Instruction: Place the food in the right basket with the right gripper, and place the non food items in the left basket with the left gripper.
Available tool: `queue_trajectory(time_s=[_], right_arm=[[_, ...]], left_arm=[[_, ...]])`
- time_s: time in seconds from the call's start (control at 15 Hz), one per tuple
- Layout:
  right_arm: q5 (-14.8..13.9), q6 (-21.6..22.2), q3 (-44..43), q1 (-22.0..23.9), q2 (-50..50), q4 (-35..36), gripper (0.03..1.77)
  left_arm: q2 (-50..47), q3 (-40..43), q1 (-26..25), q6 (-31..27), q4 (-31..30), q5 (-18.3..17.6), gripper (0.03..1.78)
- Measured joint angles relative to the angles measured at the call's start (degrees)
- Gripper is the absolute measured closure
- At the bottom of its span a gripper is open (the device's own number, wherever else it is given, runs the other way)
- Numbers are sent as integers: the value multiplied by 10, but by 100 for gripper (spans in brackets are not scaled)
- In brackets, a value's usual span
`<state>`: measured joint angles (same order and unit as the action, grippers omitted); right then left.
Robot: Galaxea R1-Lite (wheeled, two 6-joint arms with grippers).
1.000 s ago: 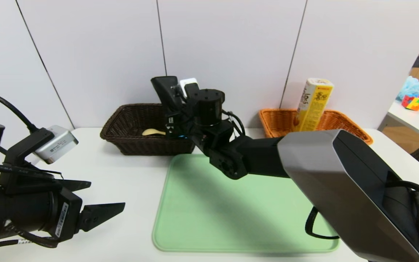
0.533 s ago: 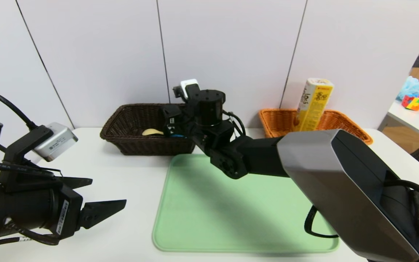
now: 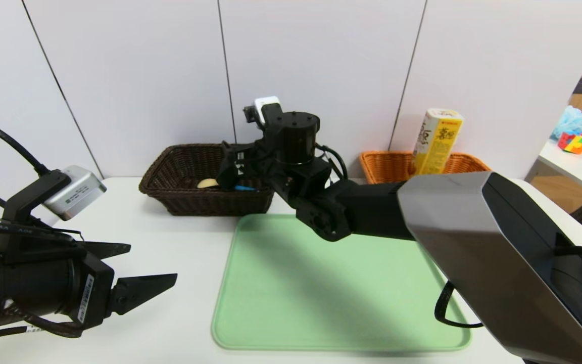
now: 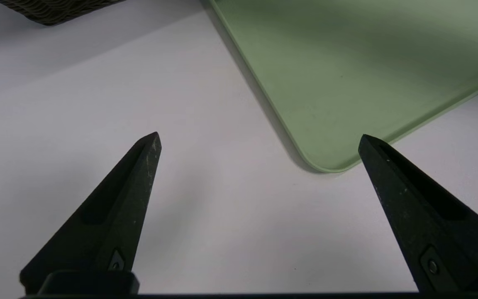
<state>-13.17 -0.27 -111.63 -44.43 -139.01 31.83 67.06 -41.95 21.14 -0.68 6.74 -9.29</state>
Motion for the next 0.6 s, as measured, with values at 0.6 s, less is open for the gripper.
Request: queue_trajectory(time_s=[0.6], right_arm=[[-5, 1, 1, 14, 46, -18, 15]], left_arm=[[-2, -4, -1, 3, 0, 1, 12]])
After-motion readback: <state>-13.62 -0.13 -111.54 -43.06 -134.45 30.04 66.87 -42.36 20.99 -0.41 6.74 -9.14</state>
